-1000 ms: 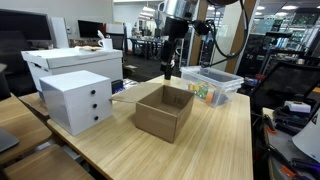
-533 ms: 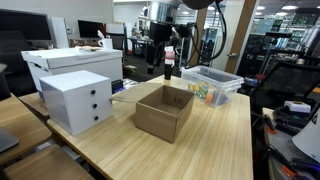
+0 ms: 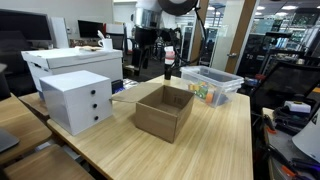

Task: Close the lid of the brown box

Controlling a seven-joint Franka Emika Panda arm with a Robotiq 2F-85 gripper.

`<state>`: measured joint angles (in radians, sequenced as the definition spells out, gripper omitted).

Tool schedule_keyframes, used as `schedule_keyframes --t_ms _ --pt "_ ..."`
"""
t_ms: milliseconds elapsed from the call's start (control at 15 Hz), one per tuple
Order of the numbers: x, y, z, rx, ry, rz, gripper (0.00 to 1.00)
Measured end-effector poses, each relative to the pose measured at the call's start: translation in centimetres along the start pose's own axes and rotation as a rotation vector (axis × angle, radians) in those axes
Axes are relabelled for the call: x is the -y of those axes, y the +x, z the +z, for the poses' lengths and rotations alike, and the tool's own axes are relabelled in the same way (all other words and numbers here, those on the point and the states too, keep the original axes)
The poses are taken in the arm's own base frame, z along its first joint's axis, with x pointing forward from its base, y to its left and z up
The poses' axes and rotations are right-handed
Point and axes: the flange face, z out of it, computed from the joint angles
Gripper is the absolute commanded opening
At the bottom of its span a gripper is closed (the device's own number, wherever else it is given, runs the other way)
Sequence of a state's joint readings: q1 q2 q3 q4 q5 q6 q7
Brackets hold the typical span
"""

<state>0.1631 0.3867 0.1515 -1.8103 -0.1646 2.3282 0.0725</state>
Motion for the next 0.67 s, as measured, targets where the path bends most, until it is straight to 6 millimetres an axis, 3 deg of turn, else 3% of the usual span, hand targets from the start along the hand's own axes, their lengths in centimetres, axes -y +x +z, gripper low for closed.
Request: schedule_keyframes --t_ms 667 --pt "-2.1 4.1 3.7 -0.003 0.004 -0.010 1.00"
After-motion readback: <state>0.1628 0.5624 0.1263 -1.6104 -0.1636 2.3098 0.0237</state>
